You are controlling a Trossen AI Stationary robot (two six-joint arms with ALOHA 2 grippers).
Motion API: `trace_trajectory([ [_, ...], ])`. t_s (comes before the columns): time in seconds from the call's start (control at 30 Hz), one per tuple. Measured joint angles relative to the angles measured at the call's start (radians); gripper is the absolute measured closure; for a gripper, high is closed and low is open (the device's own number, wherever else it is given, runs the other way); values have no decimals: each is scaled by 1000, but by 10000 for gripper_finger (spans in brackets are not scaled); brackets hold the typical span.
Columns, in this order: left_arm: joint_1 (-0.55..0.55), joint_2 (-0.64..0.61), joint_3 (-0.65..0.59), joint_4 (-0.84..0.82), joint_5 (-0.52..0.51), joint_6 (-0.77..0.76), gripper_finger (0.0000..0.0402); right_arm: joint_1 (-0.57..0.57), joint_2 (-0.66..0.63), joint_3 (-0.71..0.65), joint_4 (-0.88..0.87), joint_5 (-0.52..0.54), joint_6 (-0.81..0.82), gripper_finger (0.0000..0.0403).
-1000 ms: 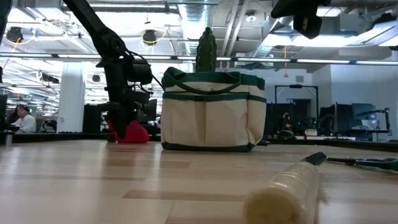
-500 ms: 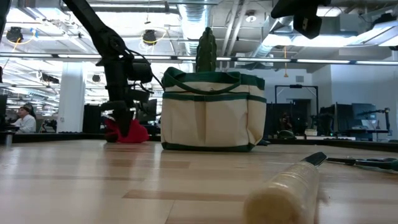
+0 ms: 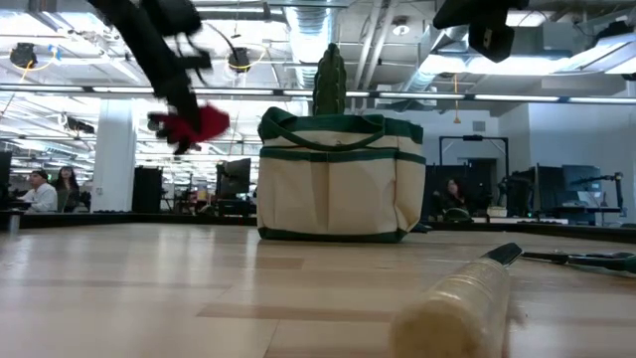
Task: Pick & Place Garden tools in Gardening bag
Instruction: Put the red gloves into the gardening bag
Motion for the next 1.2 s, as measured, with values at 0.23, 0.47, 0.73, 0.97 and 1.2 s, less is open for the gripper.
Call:
trace_trajectory([
  [0.23,0,-299,0,-2,7,-168,329,0,0,0,0,0,1,403],
  [0.47,0,-488,1,1,112,-325,330,0,0,0,11,0,1,403],
  [0.73,0,-515,1,3,193,-371,333,-1,0,0,44,-1,-6,403],
  [0.97,-1,-447,2,31,326,-412,334,-1,0,0,44,-1,-6,403],
  [1.2,-26,-377,2,176,398,-488,334,-1,0,0,43,-1,-7,403],
])
